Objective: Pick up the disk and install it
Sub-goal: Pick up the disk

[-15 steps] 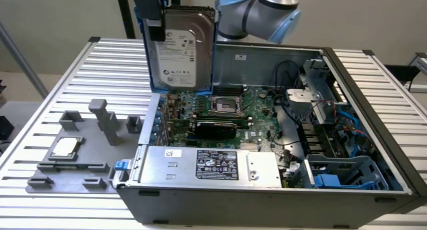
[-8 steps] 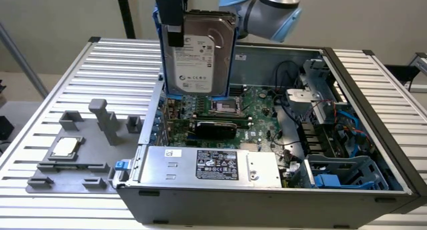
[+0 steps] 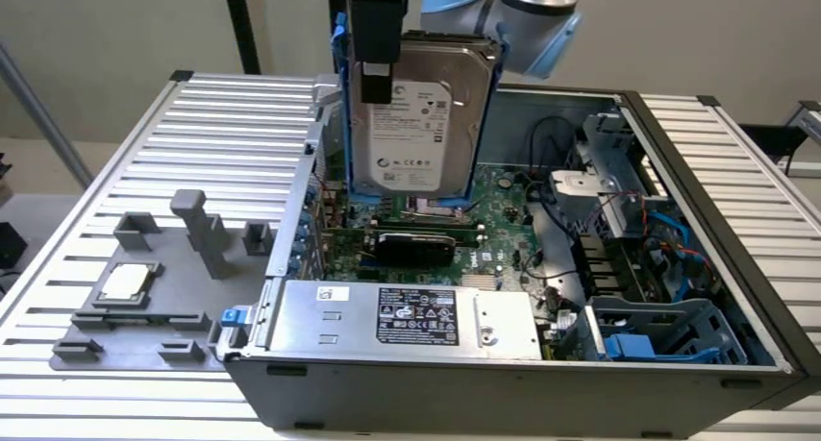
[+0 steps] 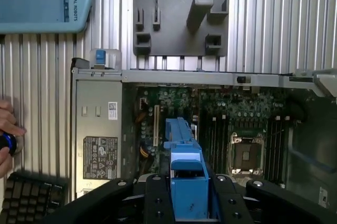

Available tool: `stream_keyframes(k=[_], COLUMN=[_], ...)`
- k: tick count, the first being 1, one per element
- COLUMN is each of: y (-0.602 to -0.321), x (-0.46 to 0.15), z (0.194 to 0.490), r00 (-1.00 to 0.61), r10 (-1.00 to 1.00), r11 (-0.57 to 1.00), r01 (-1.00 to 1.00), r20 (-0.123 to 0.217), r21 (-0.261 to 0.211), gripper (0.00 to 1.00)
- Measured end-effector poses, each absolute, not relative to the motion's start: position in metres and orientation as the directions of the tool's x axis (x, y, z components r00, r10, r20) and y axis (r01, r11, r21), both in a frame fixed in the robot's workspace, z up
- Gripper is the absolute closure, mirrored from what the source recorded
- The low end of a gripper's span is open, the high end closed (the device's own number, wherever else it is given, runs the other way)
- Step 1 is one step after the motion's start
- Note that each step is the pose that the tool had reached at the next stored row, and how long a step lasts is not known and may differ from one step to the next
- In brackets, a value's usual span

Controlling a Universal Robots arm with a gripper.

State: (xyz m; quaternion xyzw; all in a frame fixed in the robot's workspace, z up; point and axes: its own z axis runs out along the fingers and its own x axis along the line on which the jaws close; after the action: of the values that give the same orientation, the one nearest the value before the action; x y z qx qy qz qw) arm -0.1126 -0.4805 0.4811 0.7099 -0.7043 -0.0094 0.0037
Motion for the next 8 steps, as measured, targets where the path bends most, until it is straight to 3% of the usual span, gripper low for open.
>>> stream_keyframes(k=[8], y=[-0.497], x=[-0.08], z=[0.481], r00=[0.008], r10=[-1.0], r11=[-0.008], r01=[-1.0], r20=[-0.008], r21=[0.018], gripper=[0.67])
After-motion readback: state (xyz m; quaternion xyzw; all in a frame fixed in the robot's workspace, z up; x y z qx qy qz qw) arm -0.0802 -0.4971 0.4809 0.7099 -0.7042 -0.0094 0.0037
